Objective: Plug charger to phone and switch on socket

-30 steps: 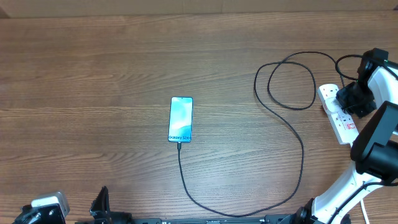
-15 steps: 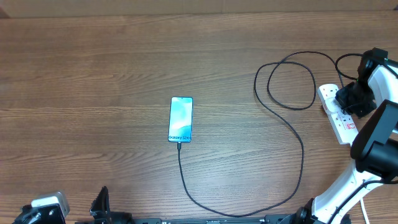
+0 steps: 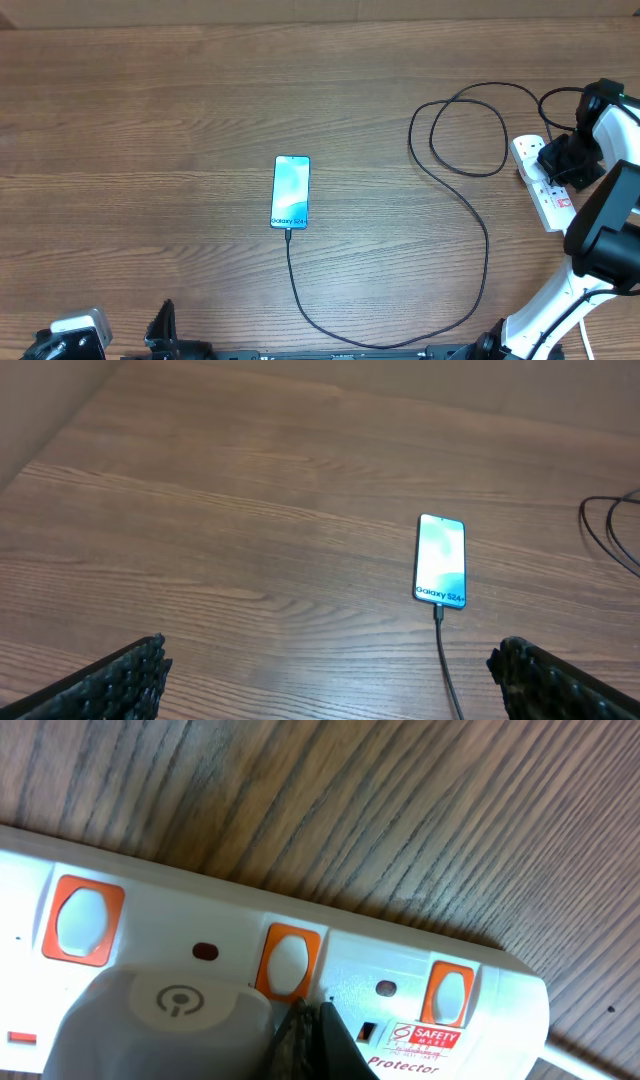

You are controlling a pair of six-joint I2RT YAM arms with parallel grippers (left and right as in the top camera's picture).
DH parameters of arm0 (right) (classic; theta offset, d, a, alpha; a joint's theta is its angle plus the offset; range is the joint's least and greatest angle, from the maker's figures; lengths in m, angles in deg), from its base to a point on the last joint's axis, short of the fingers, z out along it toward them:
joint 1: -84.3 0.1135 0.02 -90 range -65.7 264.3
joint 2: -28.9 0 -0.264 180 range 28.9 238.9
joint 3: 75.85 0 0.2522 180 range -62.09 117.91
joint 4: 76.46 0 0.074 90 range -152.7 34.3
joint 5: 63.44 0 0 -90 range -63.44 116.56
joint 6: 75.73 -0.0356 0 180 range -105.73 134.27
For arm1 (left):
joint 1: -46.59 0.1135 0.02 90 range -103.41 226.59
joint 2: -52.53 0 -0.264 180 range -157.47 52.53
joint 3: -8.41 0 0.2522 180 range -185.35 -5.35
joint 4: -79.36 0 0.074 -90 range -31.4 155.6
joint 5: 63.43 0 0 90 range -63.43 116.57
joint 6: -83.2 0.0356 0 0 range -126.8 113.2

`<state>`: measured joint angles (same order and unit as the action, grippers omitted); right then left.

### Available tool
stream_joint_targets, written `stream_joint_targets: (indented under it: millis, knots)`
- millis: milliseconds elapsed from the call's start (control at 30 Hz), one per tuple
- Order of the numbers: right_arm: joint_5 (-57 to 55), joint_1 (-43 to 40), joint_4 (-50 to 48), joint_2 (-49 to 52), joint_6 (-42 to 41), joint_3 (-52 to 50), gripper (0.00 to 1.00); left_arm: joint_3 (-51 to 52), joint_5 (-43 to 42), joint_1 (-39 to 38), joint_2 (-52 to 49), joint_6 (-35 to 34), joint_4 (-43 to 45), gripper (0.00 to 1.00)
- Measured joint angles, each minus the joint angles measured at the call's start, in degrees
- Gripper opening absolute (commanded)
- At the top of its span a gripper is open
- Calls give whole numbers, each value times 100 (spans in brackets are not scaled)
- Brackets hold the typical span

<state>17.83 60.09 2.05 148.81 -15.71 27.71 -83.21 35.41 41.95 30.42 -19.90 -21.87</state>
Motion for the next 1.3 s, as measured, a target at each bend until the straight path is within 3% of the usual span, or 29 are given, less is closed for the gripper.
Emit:
stream_joint_targets:
  millis: [267, 433, 600, 1033, 1300]
  knots:
    - [131, -17, 334, 87, 26, 177, 4, 0, -22, 0, 0, 2, 0, 100]
    - [446, -140, 1080, 295, 61, 870, 4, 0, -24, 0, 0, 2, 0, 99]
    - [1051, -505, 1231, 304, 354, 1499, 4, 0, -24, 0, 0, 2, 0, 100]
    - [1690, -793, 1434, 372, 907, 1504, 4, 0, -24, 0, 0, 0, 0, 100]
    - [1626, -804, 1475, 986, 929, 1504, 4, 0, -24, 0, 0, 0, 0, 100]
